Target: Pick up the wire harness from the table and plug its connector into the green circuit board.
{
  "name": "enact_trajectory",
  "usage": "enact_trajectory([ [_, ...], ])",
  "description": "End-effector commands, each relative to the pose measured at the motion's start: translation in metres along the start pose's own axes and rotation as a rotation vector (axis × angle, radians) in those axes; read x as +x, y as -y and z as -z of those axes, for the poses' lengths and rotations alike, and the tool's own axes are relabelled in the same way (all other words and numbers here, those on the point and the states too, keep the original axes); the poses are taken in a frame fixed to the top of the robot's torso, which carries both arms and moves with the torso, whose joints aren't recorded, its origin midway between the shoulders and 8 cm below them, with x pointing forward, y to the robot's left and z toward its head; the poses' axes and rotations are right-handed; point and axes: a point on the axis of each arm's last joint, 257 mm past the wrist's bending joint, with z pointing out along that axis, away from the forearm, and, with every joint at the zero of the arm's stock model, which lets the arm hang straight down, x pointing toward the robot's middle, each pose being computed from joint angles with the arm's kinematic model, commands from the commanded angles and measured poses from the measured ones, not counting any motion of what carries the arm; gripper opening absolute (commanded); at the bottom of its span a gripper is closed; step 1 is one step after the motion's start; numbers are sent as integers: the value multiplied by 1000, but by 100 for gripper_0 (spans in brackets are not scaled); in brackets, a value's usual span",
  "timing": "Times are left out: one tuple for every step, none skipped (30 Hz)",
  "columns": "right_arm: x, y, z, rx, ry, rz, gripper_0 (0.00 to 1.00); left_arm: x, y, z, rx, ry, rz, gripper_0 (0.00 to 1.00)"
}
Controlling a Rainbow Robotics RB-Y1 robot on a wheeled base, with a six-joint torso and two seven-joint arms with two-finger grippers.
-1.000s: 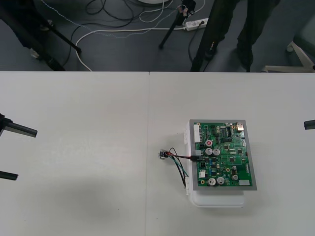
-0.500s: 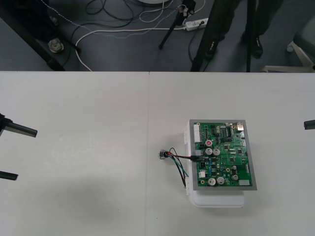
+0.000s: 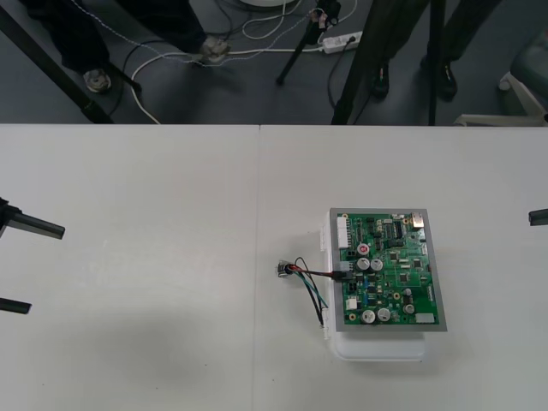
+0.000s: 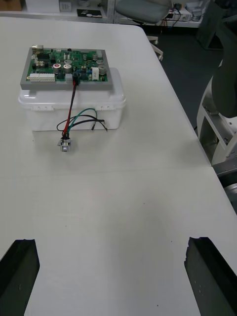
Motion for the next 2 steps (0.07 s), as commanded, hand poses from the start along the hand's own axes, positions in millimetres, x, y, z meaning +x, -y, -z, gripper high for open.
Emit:
enact_trajectory([
  [-1,-11,0,-47,-27,-13,100,-8,13,2,39,12,47,87],
  [-1,-11,0,-47,-27,-13,100,-8,13,2,39,12,47,87],
])
